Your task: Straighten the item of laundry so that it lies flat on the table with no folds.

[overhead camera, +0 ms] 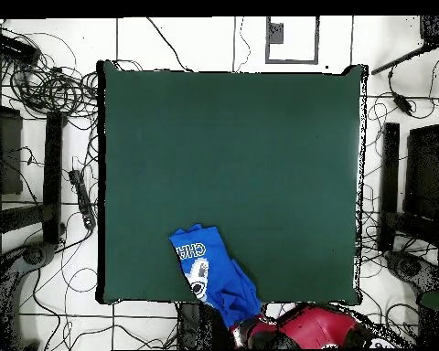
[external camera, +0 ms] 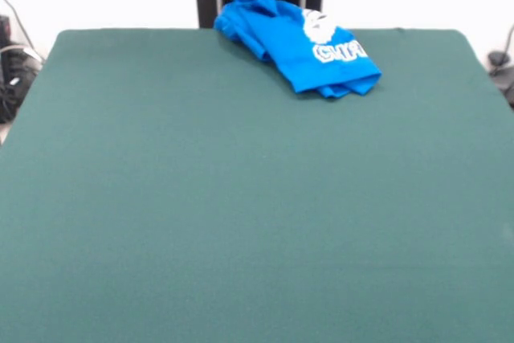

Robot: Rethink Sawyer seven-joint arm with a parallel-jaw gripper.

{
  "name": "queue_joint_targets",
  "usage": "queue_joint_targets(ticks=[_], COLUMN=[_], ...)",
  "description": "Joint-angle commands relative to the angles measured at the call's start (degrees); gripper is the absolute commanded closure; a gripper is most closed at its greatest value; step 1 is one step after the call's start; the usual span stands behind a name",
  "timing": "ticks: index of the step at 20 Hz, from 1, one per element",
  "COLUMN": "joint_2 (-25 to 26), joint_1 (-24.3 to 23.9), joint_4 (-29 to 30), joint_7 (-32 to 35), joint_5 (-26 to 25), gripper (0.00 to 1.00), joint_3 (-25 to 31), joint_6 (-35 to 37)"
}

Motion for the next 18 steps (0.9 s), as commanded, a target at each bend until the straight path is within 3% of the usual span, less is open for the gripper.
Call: queue_joint_targets(ticks=[1,10,18], joint_2=[0.1,-1.4,-6.7], joint_1=[2.7,2.1,1.7], joint_4=[-5.0,-3.6,-2.9], joint_7=[0.8,0.5,0.1], joint_5=[-0.9,2.5,9.9], gripper=[1.00,1.00,1.00], joint_3=[2.2,3.0,6.6], joint_6=[-3.4,-1.6,0.2])
